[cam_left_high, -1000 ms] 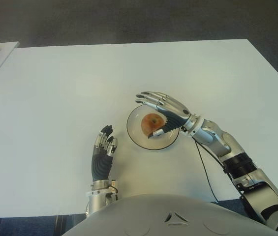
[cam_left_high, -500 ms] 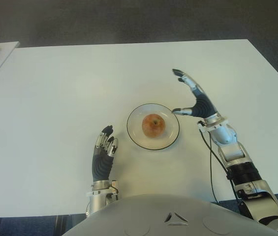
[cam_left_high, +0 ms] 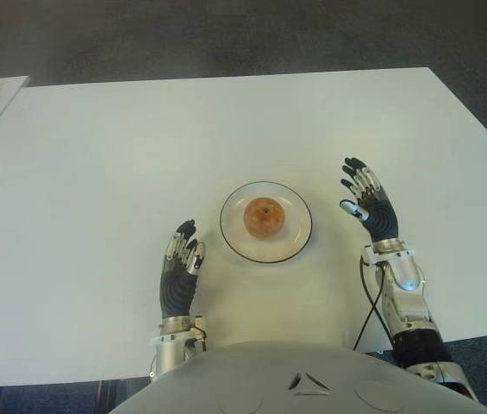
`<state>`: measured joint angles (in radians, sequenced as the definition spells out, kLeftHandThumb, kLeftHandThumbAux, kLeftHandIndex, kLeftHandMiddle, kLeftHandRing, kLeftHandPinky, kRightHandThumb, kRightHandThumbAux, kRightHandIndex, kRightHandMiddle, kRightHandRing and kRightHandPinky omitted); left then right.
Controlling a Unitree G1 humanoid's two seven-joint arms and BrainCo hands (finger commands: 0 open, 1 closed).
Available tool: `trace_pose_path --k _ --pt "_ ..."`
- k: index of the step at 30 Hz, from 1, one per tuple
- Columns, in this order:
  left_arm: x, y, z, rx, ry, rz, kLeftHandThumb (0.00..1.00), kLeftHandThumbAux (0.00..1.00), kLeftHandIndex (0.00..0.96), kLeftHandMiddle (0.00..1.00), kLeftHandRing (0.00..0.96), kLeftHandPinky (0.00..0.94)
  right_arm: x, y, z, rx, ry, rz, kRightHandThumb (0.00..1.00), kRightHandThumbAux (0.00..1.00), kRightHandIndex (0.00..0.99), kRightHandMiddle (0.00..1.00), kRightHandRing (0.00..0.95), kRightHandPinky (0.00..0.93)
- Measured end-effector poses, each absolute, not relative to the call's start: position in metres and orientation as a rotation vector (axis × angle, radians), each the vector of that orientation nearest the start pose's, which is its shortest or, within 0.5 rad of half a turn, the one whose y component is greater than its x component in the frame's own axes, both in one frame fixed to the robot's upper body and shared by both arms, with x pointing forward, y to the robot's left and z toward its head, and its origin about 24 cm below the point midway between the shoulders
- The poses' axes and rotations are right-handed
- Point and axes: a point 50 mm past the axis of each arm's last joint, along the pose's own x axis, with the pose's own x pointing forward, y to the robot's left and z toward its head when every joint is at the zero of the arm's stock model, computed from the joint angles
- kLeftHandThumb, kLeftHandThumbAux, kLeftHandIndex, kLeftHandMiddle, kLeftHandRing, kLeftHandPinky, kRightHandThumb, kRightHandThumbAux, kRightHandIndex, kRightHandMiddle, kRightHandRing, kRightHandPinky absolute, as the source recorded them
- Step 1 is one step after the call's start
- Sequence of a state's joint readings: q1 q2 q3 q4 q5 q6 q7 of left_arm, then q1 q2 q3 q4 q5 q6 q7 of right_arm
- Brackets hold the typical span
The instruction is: Put the apples into the plate.
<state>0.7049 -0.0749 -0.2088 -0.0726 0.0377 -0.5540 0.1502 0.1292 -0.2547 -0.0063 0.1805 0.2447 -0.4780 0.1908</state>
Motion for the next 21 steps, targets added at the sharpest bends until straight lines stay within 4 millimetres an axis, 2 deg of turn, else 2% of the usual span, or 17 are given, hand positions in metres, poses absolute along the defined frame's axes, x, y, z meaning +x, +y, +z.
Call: trace_pose_path --k 10,21 --pt "0.099 0.133 -0.004 -0.087 0.050 0.214 0.128 0.449 0.142 0.114 0.094 0.115 0.210 -0.210 0.035 0.008 -0.192 0.084 0.097 0.613 0.053 0.056 0.048 0.069" --pt "0.098 0.138 -0.005 -0.076 0.053 0.239 0.132 0.432 0.155 0.114 0.092 0.117 0.193 -0.212 0.021 0.020 -0.141 0.080 0.117 0.631 0.049 0.055 0.045 0.066"
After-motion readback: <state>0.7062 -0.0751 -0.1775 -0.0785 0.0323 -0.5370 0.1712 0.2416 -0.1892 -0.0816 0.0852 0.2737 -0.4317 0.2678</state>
